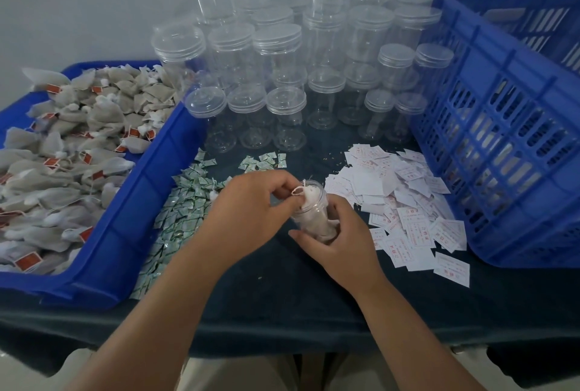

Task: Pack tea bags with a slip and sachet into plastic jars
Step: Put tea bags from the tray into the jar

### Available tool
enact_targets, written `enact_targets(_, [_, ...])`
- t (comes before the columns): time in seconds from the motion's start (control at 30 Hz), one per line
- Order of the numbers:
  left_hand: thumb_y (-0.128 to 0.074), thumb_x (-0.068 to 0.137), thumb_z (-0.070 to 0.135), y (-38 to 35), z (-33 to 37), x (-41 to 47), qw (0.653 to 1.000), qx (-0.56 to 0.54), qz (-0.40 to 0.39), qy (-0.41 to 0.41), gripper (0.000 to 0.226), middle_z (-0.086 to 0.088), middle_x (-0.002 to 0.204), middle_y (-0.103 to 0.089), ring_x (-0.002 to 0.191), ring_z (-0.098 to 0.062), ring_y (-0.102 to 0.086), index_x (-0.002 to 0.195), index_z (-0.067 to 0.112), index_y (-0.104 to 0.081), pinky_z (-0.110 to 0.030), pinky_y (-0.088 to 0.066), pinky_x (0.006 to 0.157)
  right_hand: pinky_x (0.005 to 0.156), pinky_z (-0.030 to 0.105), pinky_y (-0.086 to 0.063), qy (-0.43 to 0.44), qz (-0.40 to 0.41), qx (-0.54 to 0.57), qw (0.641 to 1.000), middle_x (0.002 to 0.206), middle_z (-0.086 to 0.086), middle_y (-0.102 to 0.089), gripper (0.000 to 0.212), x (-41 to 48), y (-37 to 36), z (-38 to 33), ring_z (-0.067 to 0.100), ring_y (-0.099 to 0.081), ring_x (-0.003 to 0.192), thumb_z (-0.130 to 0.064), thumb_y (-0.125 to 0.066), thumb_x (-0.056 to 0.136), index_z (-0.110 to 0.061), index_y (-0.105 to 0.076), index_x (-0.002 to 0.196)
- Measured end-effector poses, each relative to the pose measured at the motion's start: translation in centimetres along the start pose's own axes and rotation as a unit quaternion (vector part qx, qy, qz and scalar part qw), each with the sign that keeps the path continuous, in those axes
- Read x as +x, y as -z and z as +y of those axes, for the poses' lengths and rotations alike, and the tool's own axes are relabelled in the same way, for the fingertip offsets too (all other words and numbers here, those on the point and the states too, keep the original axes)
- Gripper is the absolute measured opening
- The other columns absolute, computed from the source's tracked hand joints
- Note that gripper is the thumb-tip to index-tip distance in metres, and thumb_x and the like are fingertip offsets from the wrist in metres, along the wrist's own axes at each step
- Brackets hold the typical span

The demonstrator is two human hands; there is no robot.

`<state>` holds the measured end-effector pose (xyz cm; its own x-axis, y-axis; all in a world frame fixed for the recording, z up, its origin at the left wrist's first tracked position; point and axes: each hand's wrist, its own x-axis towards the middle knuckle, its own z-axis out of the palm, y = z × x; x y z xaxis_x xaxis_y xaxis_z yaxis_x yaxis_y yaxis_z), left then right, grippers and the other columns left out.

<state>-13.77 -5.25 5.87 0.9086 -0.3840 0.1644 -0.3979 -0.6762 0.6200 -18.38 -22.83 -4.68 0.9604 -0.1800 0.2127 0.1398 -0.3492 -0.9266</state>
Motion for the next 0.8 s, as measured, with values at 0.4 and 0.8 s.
enact_targets(0.4, [-0.02,0.099,0.071,-0.1,1.9,-1.2,0.965,0.171,-0.196,-0.037,0.058,0.018,0.088,-0.055,0.113,-0.01,-0.042,0.064,0.037,-0.052,-0.038,-0.026,0.101,0.066,0.017,-0.052,0.04,-0.037,-0.052,0.997,0.101,-0.02,-0.071,0.048,-0.3,-0.2,0.0,0.008,-0.069,0.086,-0.057,-0.078,0.071,-0.041,-0.057,0.11])
enact_targets(0.8, [-0.058,0.104,0.037,1.1,-6.4,3.9,0.987,0.01,0.094,0.134,0.02,0.017,0.094,-0.076,0.083,-0.004,-0.068,0.096,0.034,-0.076,-0.03,-0.058,0.08,0.076,0.004,-0.047,-0.029,0.021,0.004,0.999,0.11,-0.033,-0.07,0.054,0.2,0.1,0.1,-0.007,-0.068,0.099,-0.069,-0.082,0.068,-0.042,-0.061,0.109])
